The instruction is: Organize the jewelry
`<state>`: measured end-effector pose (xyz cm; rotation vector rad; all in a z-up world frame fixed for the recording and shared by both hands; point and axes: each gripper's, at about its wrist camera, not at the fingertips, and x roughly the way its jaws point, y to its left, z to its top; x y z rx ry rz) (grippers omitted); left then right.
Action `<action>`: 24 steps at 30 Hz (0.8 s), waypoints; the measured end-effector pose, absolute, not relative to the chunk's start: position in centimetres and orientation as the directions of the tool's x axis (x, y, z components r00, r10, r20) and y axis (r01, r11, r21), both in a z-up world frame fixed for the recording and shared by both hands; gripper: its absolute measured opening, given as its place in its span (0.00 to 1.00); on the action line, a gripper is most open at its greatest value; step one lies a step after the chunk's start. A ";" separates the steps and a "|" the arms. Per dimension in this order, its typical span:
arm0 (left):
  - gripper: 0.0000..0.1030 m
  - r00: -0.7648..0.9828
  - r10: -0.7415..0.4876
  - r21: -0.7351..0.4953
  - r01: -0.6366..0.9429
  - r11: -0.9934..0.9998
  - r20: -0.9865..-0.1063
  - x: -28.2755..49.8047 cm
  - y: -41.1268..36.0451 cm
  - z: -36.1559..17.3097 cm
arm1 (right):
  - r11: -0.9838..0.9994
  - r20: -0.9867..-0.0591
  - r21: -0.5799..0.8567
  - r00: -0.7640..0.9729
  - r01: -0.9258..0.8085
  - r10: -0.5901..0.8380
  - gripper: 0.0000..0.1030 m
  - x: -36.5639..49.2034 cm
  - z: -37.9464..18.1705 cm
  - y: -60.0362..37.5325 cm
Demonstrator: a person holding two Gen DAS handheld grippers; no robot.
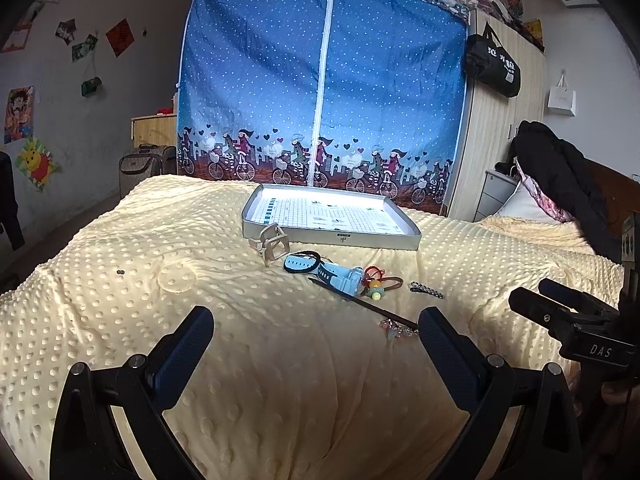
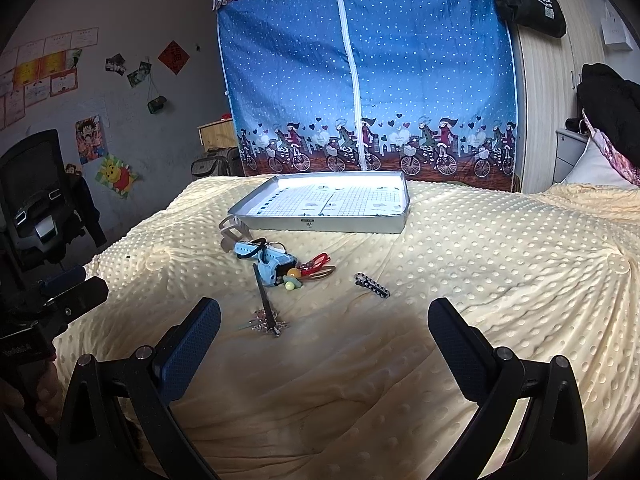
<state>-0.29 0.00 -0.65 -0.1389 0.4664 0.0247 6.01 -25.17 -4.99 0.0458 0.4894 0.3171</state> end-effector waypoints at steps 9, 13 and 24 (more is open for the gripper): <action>1.00 0.870 0.012 -0.091 -0.066 0.994 -0.493 0.6 -0.4 -1.2 | 0.944 -0.481 0.174 0.812 -0.280 0.330 0.99 6.4 -5.0 -25.3; 1.00 0.842 0.027 -0.042 -0.059 0.997 -0.538 1.4 -0.9 -1.8 | 0.927 -0.494 0.251 0.787 -0.277 0.369 0.99 6.9 -5.2 -25.9; 1.00 0.713 -0.079 -0.021 0.090 0.996 -0.697 6.1 -2.5 -2.9 | 0.948 -0.528 0.304 0.810 -0.099 0.254 0.99 8.6 -5.5 -28.8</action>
